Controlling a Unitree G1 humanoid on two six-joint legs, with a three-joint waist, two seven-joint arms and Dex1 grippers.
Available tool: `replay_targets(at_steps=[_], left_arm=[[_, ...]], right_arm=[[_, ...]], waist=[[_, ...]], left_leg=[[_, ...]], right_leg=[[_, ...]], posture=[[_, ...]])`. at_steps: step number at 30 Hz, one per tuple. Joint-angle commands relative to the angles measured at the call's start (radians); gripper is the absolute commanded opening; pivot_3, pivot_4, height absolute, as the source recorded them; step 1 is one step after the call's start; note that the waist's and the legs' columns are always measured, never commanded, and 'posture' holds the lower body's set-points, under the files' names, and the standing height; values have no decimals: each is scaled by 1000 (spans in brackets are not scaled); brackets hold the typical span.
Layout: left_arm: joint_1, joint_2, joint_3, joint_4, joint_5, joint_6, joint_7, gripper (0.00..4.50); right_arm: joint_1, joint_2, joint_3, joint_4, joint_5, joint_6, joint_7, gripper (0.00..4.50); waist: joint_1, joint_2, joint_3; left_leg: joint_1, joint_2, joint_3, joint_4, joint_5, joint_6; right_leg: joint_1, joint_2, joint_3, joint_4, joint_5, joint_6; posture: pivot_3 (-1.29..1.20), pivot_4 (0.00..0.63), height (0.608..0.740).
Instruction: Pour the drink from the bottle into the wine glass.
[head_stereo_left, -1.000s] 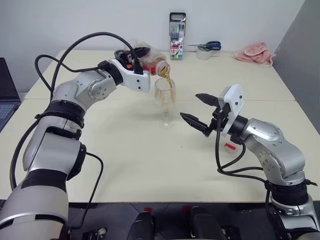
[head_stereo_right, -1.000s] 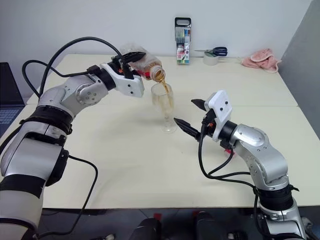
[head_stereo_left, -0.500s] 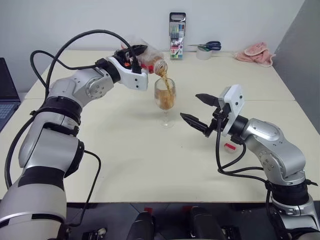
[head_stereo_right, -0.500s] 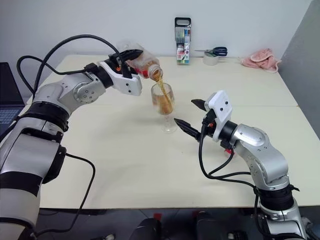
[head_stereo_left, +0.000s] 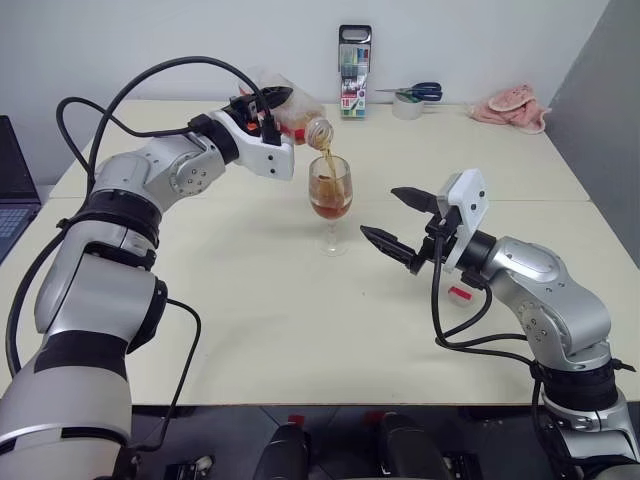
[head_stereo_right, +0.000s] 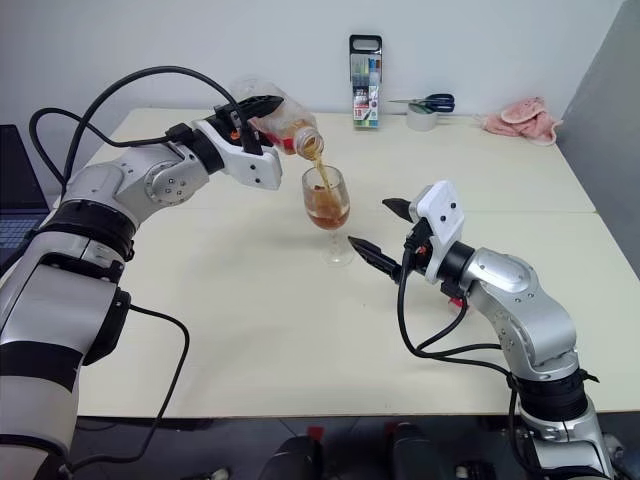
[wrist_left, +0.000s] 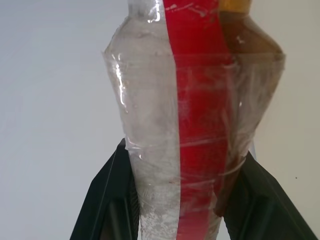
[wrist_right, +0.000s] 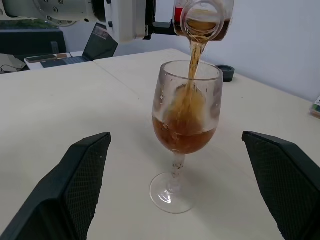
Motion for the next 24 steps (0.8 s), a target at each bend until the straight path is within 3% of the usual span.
replay_targets(at_steps=[1,17,24], left_arm=[[-44,16,5,-9,-4,-4,25,1690],[-34,11,5,-7,-13,0,28,1690],[-4,-5,37,8,-79,25,-27,1690]], right_arm=[[-9,0,-18,-31,15,-7,-2,4500],[-2,3,-14,-31,15,-9,0,4500],[-6,12,-14,-36,17,-10,-4,4500]], waist=[[0,0,0],[0,0,0],[0,0,0]], left_leg=[[0,0,0,0,0,0],[0,0,0,0,1,-1],[0,0,0,0,1,-1]], right_leg=[[0,0,0,0,0,0],[0,0,0,0,0,0],[0,0,0,1,0,0]], posture=[[0,150,740],[0,150,740],[0,150,740]])
